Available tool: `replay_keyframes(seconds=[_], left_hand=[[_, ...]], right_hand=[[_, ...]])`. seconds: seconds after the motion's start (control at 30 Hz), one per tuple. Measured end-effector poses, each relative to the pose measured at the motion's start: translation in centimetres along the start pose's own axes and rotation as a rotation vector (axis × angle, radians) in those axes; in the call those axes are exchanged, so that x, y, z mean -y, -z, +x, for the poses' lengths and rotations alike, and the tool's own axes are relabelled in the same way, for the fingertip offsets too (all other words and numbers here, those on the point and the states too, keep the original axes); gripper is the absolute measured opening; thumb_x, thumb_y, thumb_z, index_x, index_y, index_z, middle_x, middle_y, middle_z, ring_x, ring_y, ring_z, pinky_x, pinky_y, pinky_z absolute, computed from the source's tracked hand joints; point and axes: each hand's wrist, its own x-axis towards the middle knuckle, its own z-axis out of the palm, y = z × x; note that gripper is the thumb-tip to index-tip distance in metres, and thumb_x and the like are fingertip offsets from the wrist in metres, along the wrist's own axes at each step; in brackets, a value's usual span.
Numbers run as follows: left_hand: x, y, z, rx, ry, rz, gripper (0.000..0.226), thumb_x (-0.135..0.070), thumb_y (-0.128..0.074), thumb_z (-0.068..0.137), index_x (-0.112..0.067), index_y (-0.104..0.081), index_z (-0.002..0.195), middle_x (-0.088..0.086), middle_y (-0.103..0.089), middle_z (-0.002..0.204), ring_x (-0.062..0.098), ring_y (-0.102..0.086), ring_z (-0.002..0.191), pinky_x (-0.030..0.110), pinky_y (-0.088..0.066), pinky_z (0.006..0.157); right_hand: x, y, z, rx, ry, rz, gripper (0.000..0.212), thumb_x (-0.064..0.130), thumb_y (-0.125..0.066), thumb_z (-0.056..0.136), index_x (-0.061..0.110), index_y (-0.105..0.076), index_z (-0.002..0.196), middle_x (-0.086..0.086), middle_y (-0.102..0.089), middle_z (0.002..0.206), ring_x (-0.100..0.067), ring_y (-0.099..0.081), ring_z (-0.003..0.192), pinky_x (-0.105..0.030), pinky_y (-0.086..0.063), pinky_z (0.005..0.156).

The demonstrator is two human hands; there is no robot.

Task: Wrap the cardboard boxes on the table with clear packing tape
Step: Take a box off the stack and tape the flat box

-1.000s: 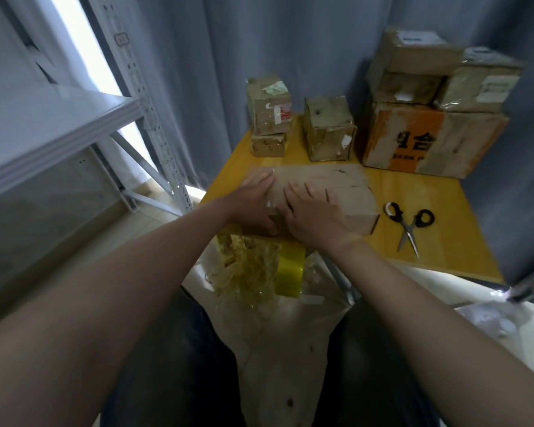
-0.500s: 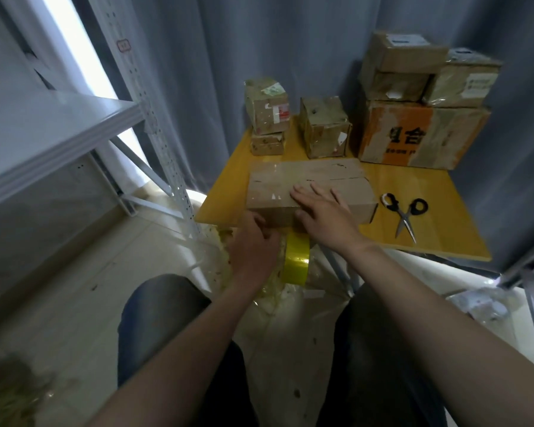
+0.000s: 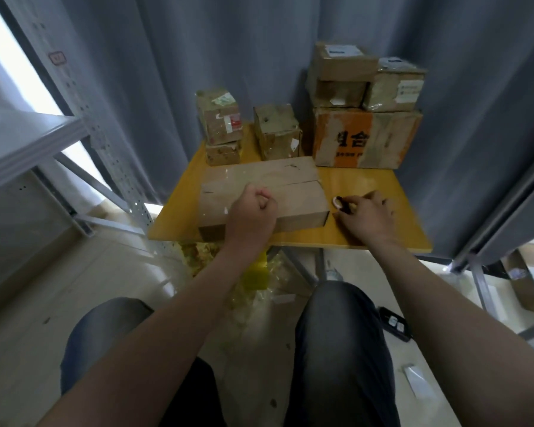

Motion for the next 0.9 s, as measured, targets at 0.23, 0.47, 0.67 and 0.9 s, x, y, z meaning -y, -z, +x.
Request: replay_keyframes(seconds=[0.23, 0.47, 0.67, 0.9], left_hand=[[-0.1, -1.9, 0.6, 0.113, -0.137, 0.452, 0.025, -0.027, -0.055, 0.094, -0.028, -0.066, 0.117, -0.005, -0.058, 0.118, 0.020, -0.049, 0.116, 0.036, -0.045, 0.097], [-0.8, -1.4, 1.8, 0.119, -0.138, 0.382, 0.026, -0.026, -0.054, 0.097, -0.022, -0.071, 0.117, -0.002, -0.065, 0.114, 0.020, -0.054, 0.112, 0.035, -0.046, 0.096], [-0.5, -0.9, 2.6, 0.309, -0.073, 0.020, 0.033, -0.037, -0.058, 0.102, -0.023, -0.065, 0.131, -0.009, -0.065, 0.121, 0.007, -0.058, 0.110, 0.026, -0.048, 0.089], [-0.2, -0.1, 4.3, 0.472, -0.173, -0.141, 0.035, -0.050, -0.054, 0.099, -0.021, -0.074, 0.105, -0.011, -0.068, 0.097, -0.003, -0.061, 0.084, 0.020, -0.045, 0.077]], right_hand=[[-0.1, -0.1, 0.1, -0.064, -0.002, 0.115, 0.043, 0.063, -0.069, 0.086, 0.034, -0.069, 0.118, -0.007, -0.056, 0.129, -0.037, -0.043, 0.124, -0.046, -0.040, 0.102], [0.6, 0.7, -0.1, -0.139, -0.082, 0.477, 0.062, 0.055, -0.083, 0.070, 0.024, -0.047, 0.110, -0.002, -0.059, 0.113, -0.031, -0.049, 0.114, -0.048, -0.049, 0.093], [5.4, 4.9, -1.6, -0.245, 0.168, 1.105, 0.044, 0.020, -0.081, 0.079, 0.021, -0.049, 0.109, 0.008, -0.057, 0.100, -0.001, -0.059, 0.083, -0.016, -0.049, 0.069], [10.2, 6.1, -3.7, 0.124, 0.270, 1.533, 0.030, 0.017, -0.065, 0.076, 0.020, -0.055, 0.104, -0.007, -0.062, 0.097, -0.010, -0.065, 0.070, -0.029, -0.053, 0.058]])
